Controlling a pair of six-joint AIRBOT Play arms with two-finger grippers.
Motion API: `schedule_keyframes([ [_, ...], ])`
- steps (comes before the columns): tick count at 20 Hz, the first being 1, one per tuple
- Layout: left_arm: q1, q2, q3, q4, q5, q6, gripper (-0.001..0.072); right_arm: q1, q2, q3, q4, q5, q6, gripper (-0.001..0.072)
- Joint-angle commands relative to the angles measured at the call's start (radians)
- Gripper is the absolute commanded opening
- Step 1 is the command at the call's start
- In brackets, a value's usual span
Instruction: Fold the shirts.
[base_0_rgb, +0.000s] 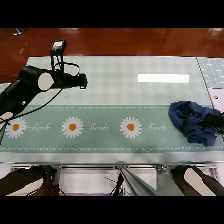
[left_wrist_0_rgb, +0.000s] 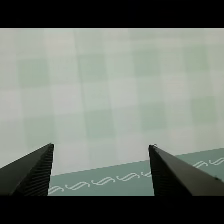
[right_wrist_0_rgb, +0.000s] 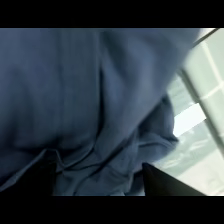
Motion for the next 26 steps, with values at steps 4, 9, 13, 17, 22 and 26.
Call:
schedule_keyframes([
  [4,0.016,0.002,0.001,-0.007,-0.163,0.079,0.0703,-0.05,-0.116,-0.03,0.311,-0.128,-0.185,0.0291],
  [9,0.051,0.055,-0.013,-0.01,-0.419,0.206,0.0704,-0.011,-0.067,0.244,0.588,-0.111,-0.34,0.0023],
  [13,0.051,0.233,-0.161,-0.13,-0.353,0.205,0.0703,0.118,0.029,0.594,0.591,-0.103,-0.334,0.0023],
  [17,0.026,0.452,-0.331,-0.177,-0.259,0.202,0.0703,0.283,0.087,0.858,0.584,-0.093,-0.346,0.0023],
  [22,0.021,0.554,-0.412,-0.191,-0.249,0.159,0.0703,0.485,0.089,1.11,0.583,-0.064,-0.375,0.0023],
  [26,0.047,0.552,-0.412,-0.191,-0.097,0.119,0.0703,0.634,0.068,1.128,0.586,0.094,-0.38,0.0023],
])
